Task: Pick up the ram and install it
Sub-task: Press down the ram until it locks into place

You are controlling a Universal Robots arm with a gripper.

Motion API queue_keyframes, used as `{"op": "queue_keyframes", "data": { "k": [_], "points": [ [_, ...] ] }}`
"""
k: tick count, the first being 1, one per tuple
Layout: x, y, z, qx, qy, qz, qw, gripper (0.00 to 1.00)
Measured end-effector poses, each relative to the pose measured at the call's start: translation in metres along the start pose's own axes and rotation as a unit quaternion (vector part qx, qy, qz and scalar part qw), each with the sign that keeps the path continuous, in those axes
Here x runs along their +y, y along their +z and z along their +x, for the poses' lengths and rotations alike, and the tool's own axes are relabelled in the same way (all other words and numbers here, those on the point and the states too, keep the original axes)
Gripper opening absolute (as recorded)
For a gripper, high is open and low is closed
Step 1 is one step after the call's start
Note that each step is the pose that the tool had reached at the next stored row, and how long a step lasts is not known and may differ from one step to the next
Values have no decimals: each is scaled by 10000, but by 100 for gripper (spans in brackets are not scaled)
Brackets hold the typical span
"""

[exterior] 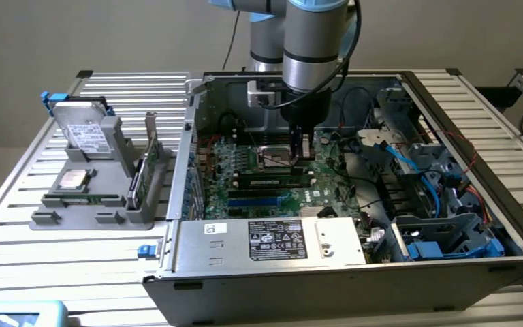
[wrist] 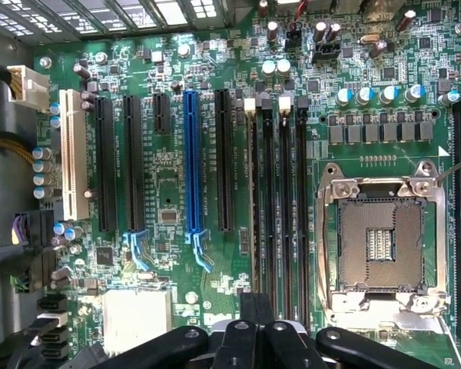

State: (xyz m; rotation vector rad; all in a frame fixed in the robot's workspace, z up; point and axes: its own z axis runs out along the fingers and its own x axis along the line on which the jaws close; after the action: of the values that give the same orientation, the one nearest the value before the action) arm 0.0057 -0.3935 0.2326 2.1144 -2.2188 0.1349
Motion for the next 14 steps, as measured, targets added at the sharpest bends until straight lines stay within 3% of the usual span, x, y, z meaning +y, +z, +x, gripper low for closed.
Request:
{"op": "queue_keyframes", "data": {
  "k": [14],
  "points": [
    [1,36,-8,-17,1,3,10000,11]
  ]
}}
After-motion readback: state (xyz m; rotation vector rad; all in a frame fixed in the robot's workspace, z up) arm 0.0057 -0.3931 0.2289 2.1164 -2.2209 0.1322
